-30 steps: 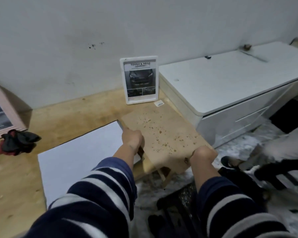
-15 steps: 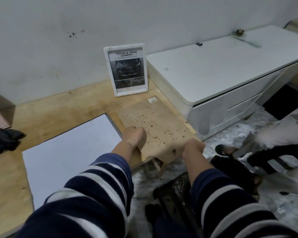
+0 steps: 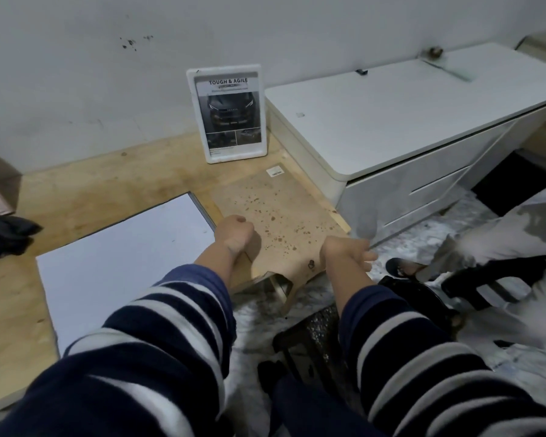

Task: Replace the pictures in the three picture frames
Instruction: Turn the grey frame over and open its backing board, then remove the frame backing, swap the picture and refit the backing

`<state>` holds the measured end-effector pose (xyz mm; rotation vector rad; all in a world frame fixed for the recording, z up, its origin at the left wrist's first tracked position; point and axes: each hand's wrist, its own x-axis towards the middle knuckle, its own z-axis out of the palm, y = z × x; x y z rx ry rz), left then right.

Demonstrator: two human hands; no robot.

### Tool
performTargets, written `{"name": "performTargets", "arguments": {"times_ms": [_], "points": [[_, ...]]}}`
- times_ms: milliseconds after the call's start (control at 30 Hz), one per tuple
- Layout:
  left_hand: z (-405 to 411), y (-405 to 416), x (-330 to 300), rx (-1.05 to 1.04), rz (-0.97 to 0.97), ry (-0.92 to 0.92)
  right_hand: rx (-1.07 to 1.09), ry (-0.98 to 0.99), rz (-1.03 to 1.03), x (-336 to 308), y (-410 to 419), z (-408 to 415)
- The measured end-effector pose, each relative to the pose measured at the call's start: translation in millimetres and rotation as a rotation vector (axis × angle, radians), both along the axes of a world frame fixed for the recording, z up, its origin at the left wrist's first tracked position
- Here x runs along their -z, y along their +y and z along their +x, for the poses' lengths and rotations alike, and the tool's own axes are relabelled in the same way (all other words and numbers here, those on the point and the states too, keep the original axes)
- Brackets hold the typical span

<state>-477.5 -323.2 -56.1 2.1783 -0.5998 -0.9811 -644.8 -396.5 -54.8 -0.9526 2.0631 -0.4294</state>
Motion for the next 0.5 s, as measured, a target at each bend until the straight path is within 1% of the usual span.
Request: {"name": "performTargets", "arguments": {"times_ms": [33,67,100,167,233,400,500], "points": [[4.1,4.0,-0.6,-0.028,-0.006,-0.028,-0.042,0.101,-0.035,-3.7,2.4,3.4],[10.2,10.3,-1.9,-0.060,-0.001,-0.057,-0.140,0.193,-0.062,-11.2,8.7,10.6],[16.9,16.9,-1.8,-0.082,0.015,-0.090,-0.251,0.236,-0.117,-11.0,10.8,17.9],[29.3,33.7,-2.5,-0.081,0.079,-0.185,-0.451,0.254,-0.159,-12.5,22.5,35.3],[43.2,55.6,-1.9,-0.098,0.144,-0.269,-0.605,0.265,-0.183,-8.1,35.1,57.0],[68.2,113.0,-2.4,-0.115,0.295,-0.381,-0.999,0.264,-0.338,0.6,73.9,105.4],[78.6,146.9,1.1,-0.178,0.379,-0.441,-1.200,0.324,-0.389,7.4,94.7,123.8]]}}
